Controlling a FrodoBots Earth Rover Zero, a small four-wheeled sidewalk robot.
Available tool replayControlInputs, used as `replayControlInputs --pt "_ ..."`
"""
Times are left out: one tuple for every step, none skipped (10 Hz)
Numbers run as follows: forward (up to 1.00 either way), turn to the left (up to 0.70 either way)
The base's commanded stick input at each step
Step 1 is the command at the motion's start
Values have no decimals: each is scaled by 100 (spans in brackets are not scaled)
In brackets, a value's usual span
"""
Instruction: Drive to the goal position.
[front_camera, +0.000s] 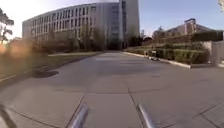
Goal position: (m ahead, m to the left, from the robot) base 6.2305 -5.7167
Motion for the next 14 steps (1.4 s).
replayControlInputs --pt "70 -14" --pt "70 -14" --pt "70 -14" --pt "70 -14" --pt "70 -14" --pt "70 -14" --pt "70 -14" --pt "70 -14" --pt "70 -14" --pt "70 -14" --pt "70 -14" --pt "70 -14" --pt "70 -14" --pt "70 -14"
